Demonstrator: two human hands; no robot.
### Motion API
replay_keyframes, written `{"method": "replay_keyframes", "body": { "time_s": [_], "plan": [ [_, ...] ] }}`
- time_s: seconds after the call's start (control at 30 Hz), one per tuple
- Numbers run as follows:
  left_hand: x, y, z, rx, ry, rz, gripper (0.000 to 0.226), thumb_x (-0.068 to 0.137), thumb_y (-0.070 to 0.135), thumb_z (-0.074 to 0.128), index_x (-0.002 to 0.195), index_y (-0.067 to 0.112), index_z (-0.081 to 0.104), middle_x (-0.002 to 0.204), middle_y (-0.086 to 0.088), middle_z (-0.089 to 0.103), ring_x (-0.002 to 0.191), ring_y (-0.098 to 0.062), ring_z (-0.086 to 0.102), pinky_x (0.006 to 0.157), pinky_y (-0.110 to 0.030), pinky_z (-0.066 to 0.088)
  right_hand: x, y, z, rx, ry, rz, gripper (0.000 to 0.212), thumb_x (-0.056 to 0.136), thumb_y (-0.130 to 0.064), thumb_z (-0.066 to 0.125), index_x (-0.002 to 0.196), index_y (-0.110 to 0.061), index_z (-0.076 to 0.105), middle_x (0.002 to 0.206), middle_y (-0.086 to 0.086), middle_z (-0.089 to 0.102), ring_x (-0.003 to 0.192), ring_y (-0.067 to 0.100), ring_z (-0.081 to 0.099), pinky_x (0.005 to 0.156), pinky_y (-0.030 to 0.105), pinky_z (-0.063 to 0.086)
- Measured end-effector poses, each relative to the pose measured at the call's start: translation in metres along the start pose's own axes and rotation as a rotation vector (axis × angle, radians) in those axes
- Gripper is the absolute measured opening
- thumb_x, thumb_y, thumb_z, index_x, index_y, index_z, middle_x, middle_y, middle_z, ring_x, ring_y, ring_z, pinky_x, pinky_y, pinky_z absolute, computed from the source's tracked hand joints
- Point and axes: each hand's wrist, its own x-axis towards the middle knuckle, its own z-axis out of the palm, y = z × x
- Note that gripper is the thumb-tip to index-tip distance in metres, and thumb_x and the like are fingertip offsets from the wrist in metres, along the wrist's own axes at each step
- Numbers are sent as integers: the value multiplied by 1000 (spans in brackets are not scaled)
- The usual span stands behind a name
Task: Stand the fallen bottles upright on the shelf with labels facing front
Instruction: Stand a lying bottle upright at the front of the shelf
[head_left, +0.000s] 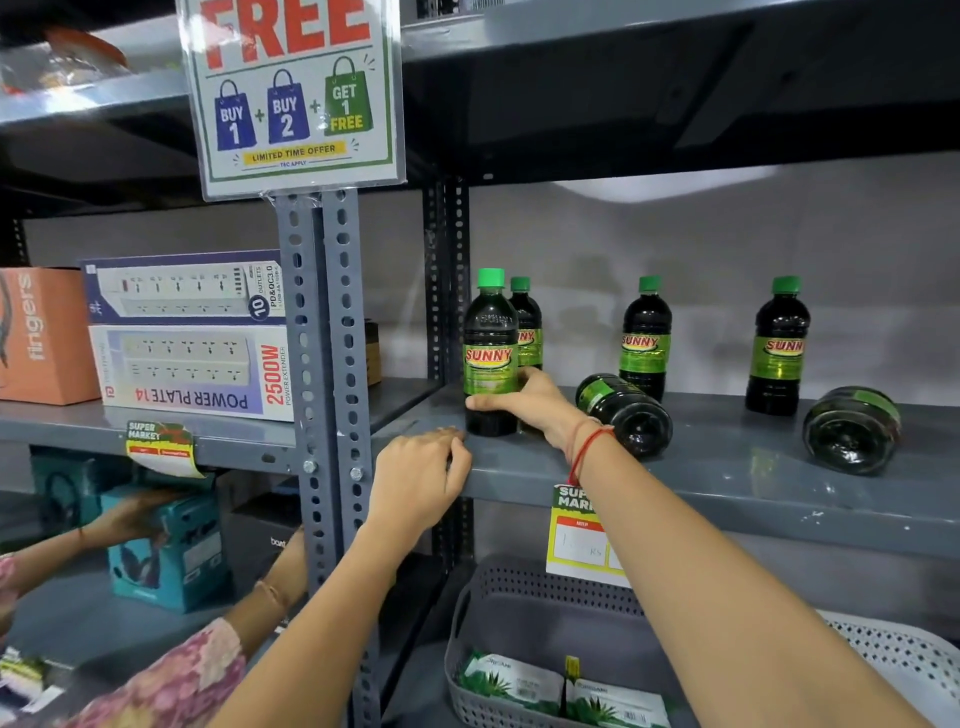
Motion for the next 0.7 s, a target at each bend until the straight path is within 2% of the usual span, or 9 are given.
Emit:
{"method": "replay_keyframes", "body": {
  "time_s": [0.1, 0.17, 0.2, 0.27, 0.33, 0.43, 0.57, 0.7],
  "plan": [
    [0, 0, 0, -2, -7, 4, 61, 85, 34, 19, 101, 9, 73, 105, -4, 74, 89, -20, 70, 70, -31, 51, -2, -1, 7, -39, 63, -53, 75, 54, -40, 90, 117, -16, 57, 120, 3, 64, 112, 20, 57, 100, 36, 45],
    [0, 0, 1, -8, -8, 9, 61, 85, 34, 20, 100, 8, 73, 103, -5, 75, 86, -21, 70, 69, -32, 52, -3, 0, 8, -44, 25, -56, 76, 54, -42, 89, 119, -18, 56, 122, 2, 63, 114, 19, 56, 102, 37, 43],
    [-1, -1, 1, -9, -11, 12, 60, 85, 34, 20, 99, 8, 73, 101, -6, 75, 85, -22, 70, 68, -32, 52, -4, 1, 7, -46, -13, -55, 71, 55, -41, 89, 115, -22, 57, 121, 1, 63, 114, 19, 55, 102, 35, 42],
    [-1, -1, 1, -10, -12, 16, 59, 86, 33, 21, 98, 8, 73, 98, -6, 76, 81, -23, 70, 66, -33, 52, -5, 2, 5, -41, -76, -59, 48, 59, -35, 88, 96, -32, 57, 115, -1, 63, 111, 18, 56, 96, 29, 41],
    [0, -1, 1, -9, -9, 14, 59, 86, 33, 22, 95, 8, 74, 95, -6, 76, 80, -23, 70, 65, -33, 52, -4, 3, 3, -27, -73, -59, 39, 62, -30, 87, 85, -34, 55, 111, -1, 63, 106, 16, 56, 90, 26, 39],
    [0, -1, 0, -6, -3, 16, 56, 86, 31, 23, 93, 8, 74, 92, -6, 77, 77, -23, 70, 62, -33, 52, -4, 4, 2, -43, -48, -64, 41, 62, -32, 87, 90, -33, 56, 116, 1, 65, 105, 16, 56, 90, 26, 40],
    [0, -3, 2, -4, -11, 15, 55, 86, 31, 23, 85, 7, 72, 84, -7, 76, 71, -24, 68, 60, -35, 52, -6, 7, 4, -100, 3, -55, 64, 59, -41, 87, 113, -23, 58, 124, 3, 63, 113, 20, 55, 98, 31, 42],
    [-1, -4, 3, -14, 8, 18, 54, 86, 30, 23, 79, 5, 71, 79, -9, 75, 69, -26, 67, 60, -37, 52, -9, 7, 5, -132, 41, -86, 60, 56, -47, 87, 104, -28, 55, 121, 1, 65, 112, 19, 57, 94, 28, 42]
  ]
}}
